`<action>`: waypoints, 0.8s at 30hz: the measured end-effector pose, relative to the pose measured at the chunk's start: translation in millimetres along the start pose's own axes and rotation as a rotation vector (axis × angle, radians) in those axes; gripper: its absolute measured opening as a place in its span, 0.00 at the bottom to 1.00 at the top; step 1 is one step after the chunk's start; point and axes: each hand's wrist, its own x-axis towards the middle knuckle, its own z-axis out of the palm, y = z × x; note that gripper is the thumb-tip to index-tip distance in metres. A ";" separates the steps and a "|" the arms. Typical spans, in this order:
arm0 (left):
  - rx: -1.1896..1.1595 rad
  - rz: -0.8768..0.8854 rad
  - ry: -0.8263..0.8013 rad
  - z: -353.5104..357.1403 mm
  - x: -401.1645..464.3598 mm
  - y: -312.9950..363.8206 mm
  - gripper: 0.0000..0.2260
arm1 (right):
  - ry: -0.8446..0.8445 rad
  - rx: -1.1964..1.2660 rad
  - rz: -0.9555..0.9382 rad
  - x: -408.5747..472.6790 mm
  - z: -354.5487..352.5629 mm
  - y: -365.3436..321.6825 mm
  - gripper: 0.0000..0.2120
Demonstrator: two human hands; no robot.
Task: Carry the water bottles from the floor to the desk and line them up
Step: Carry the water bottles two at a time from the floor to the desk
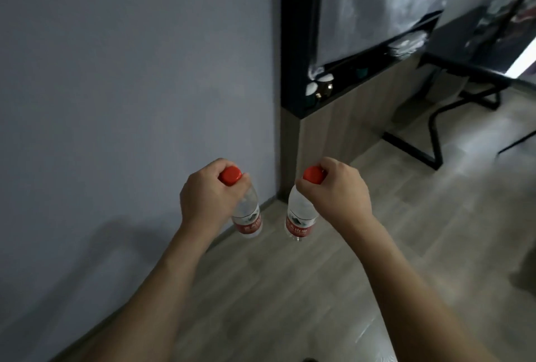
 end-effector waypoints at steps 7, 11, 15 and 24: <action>-0.093 0.197 -0.152 94.1 16.3 108.5 0.09 | 0.199 -0.033 0.167 13.8 -94.0 93.0 0.10; -0.124 0.282 -0.222 137.3 23.6 155.9 0.08 | 0.301 -0.035 0.251 17.8 -134.6 134.1 0.10; -0.170 0.337 -0.298 176.7 33.2 196.5 0.08 | 0.369 -0.028 0.313 27.0 -165.0 166.4 0.09; -0.196 0.425 -0.402 271.0 84.7 269.9 0.09 | 0.458 -0.043 0.420 92.2 -207.7 233.2 0.09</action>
